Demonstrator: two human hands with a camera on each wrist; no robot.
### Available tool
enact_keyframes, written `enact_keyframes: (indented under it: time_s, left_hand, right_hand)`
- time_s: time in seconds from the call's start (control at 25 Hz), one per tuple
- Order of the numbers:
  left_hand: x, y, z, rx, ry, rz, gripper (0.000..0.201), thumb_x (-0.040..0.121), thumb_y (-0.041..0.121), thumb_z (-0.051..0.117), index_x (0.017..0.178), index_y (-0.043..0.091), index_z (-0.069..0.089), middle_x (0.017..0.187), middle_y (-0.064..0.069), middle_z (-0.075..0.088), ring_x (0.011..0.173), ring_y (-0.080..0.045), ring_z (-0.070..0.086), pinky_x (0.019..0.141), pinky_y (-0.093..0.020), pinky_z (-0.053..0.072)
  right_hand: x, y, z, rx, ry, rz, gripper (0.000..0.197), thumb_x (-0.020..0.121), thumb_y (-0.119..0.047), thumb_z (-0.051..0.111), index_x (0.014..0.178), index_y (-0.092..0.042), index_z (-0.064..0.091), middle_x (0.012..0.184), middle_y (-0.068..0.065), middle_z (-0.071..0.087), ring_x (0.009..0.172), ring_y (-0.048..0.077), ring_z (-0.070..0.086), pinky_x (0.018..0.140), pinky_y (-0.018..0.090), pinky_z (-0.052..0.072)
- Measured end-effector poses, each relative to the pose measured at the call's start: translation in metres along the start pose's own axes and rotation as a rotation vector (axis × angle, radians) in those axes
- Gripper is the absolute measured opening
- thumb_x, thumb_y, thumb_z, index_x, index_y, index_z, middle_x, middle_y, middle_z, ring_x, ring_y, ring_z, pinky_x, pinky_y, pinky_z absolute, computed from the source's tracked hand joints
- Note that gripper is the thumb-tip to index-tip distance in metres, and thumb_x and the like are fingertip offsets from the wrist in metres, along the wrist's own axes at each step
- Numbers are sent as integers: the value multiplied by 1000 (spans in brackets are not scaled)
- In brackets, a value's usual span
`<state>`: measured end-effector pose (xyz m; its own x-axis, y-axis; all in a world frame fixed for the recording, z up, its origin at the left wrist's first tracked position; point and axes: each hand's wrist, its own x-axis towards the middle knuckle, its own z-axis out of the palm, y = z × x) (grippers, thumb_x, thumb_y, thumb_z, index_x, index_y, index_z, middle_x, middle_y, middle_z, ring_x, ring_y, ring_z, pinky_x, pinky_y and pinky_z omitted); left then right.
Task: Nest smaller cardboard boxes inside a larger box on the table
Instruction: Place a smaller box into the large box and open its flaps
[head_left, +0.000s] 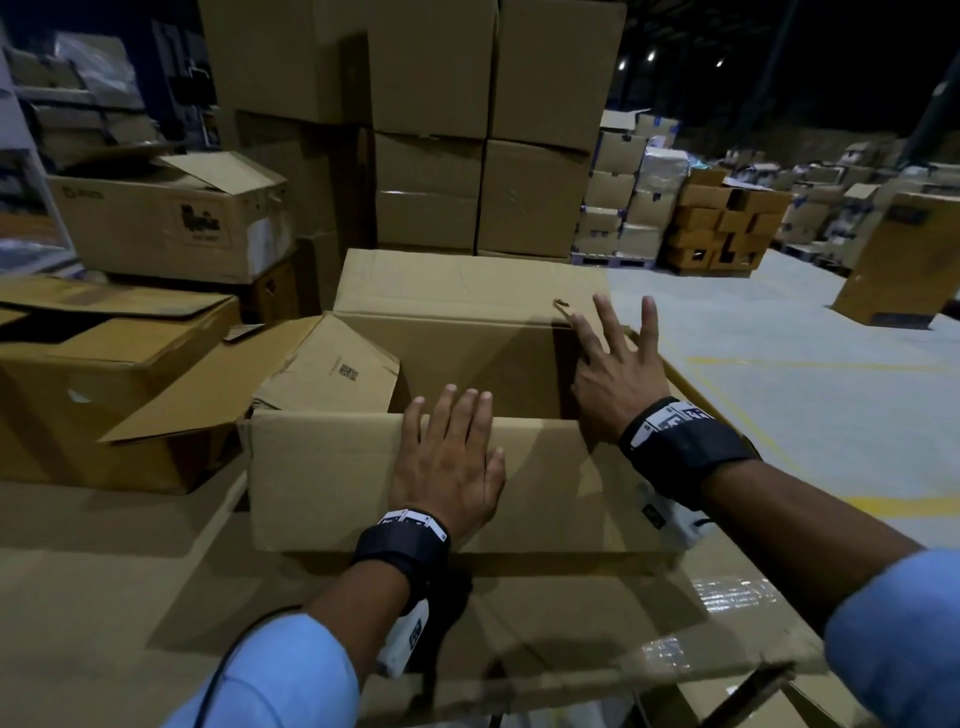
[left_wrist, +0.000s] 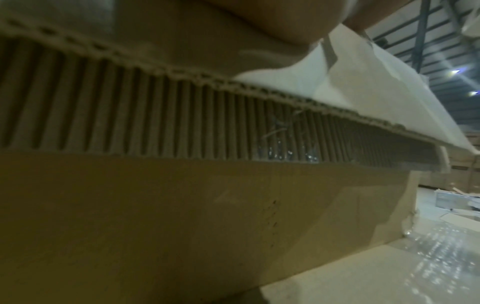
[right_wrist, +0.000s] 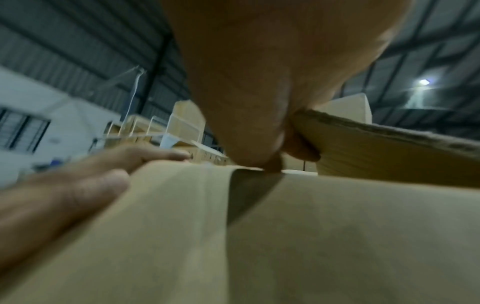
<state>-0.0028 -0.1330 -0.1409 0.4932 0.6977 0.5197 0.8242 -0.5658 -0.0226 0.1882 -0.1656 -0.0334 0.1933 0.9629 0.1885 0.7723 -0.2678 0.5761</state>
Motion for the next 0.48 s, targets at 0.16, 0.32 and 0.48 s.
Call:
enact_keyframes:
  time_s: [0.16,0.32,0.48]
  left_hand:
    - [-1,0,0,-3,3,4,64,96,46,34,150,12,37,150,-9,44,142,-30,33,117,-54,15]
    - [-2,0,-2,8,1,3,63,96,45,34,149,12,38,148,-9,46,141,-31,34,116,-55,17]
    - [-2,2,-5,15,0,1,62,96,45,33,148,11,39,146,-10,47,139,-31,36,116,-55,18]
  right_hand:
    - [4,28,1,-178,202,70,33,96,-24,45,120,-28,67,166,8,-9,144,43,-30,104,76,-14]
    - [2,54,3,-333,218,123,59,99,-23,36,156,-12,25,163,15,-19,142,42,-34,111,71,-13]
    - [-21,65,26,-324,-14,94,51,100,-36,25,142,-24,52,165,14,11,144,45,-28,108,74,-11]
